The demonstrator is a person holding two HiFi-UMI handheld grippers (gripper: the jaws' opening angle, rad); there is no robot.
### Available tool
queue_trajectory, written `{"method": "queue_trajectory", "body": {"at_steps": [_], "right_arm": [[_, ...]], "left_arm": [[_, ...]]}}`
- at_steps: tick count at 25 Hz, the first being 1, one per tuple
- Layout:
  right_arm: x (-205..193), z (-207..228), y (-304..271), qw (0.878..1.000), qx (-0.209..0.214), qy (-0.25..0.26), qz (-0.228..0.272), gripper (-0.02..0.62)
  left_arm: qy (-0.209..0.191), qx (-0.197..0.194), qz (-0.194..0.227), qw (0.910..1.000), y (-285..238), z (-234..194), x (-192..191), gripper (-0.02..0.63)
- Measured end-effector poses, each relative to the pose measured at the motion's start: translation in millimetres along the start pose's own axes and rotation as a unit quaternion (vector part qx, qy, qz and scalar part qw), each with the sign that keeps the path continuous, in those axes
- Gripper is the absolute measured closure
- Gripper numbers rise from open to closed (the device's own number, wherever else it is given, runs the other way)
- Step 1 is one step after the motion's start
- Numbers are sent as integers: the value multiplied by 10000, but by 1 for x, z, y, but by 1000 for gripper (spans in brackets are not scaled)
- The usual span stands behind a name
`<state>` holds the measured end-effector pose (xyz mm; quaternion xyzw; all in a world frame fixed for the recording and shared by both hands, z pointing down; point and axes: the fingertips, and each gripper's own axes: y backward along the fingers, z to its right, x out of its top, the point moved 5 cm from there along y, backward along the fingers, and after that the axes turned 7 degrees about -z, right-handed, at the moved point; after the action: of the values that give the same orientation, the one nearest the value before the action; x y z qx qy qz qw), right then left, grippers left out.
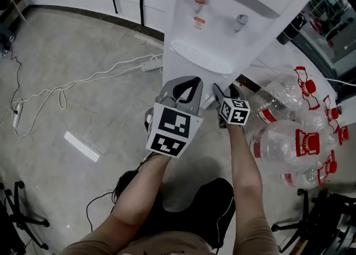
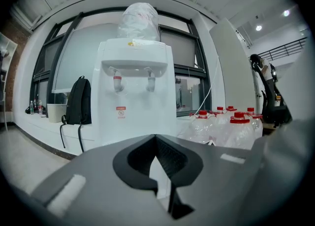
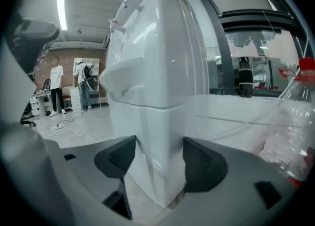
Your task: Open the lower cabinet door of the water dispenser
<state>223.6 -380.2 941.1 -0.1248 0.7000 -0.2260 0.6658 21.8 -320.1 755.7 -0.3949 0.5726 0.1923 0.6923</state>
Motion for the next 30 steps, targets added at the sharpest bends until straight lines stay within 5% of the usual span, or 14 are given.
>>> {"method": "queue_trajectory", "body": {"at_steps": [8, 18, 27, 30], "right_arm": [[2, -3, 2, 9994, -67, -277, -207, 334], [-2, -13, 13, 9988, -338, -46, -344, 336], [-21, -60, 54, 9988, 241, -18, -434, 343], [-29, -84, 70, 9963, 547, 315, -578, 430]], "left_arm": [[-83, -129, -11, 9999, -3, 3, 0, 604], [-68, -102, -26, 9999, -4, -8, -3, 604], [-7, -69, -51, 10000, -8, -14, -4, 604], [-12, -27, -63, 10000, -6, -17, -6, 604]]}}
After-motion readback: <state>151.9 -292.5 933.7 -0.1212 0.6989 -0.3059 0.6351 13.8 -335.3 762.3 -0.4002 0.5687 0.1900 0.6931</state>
